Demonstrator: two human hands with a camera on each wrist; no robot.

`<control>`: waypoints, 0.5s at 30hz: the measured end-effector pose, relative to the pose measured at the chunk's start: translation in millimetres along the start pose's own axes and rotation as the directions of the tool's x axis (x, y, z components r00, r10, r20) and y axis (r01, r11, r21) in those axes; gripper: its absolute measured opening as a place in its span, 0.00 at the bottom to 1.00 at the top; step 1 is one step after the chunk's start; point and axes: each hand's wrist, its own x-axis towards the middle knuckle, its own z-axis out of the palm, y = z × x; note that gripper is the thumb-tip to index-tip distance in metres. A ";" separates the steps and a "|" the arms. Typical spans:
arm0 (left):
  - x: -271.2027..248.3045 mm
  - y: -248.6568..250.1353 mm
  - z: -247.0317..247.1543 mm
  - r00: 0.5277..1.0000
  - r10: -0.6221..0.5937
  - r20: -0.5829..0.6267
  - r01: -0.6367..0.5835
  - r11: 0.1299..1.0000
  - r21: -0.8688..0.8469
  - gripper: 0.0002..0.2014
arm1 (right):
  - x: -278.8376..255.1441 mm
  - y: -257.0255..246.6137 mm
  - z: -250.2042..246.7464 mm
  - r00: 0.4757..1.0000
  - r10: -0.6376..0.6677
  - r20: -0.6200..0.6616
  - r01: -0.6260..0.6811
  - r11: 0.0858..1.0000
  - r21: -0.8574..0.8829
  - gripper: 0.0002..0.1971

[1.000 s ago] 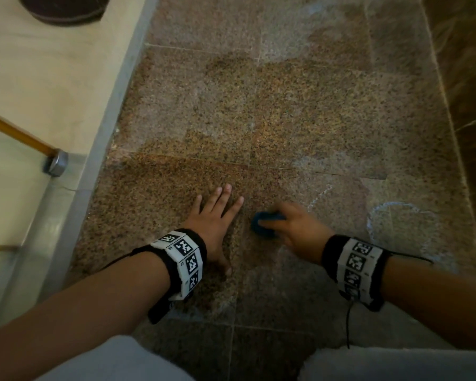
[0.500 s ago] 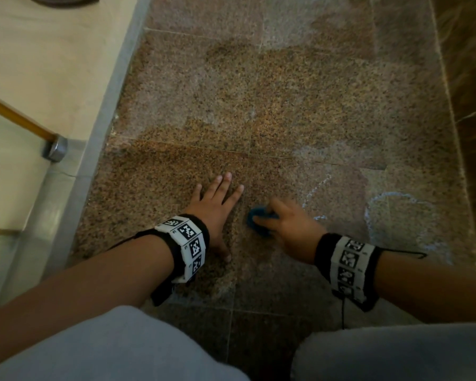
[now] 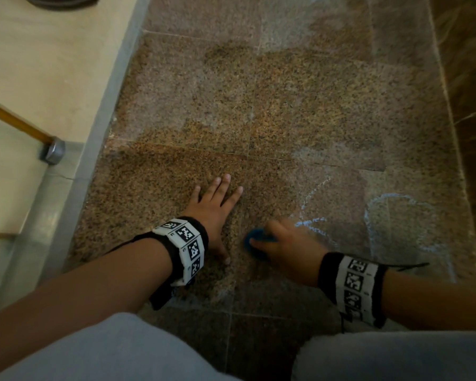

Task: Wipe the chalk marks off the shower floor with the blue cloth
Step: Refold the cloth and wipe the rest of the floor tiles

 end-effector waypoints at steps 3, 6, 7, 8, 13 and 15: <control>-0.3 -0.5 -0.2 1.000 -0.001 0.002 0.001 1.000 0.003 0.74 | -12.9 -28.1 8.8 0.952 -0.284 0.117 0.283 0.959 0.027 0.18; -0.8 -0.4 -0.6 1.000 -0.004 0.003 0.004 1.000 0.004 0.74 | -8.1 -16.7 5.3 0.946 -0.305 0.106 0.305 0.952 0.015 0.19; -0.7 -0.4 -0.4 1.000 -0.004 0.000 0.004 1.000 0.006 0.74 | -4.1 -9.5 -0.2 0.970 -0.234 0.067 0.233 0.972 0.022 0.21; -0.6 -0.2 -0.2 1.000 -0.004 -0.001 0.004 1.000 0.007 0.74 | -0.4 -2.5 -4.2 0.990 -0.135 0.027 0.134 0.990 0.033 0.23; 0.2 0.0 0.6 1.000 0.000 -0.009 0.000 1.000 0.002 0.74 | -6.9 -13.7 1.6 0.998 -0.053 0.018 0.053 0.999 0.011 0.21; 0.3 -0.1 1.0 1.000 0.000 -0.015 0.000 1.000 -0.003 0.74 | -18.0 -28.8 11.7 0.969 -0.236 0.080 0.229 0.970 0.088 0.18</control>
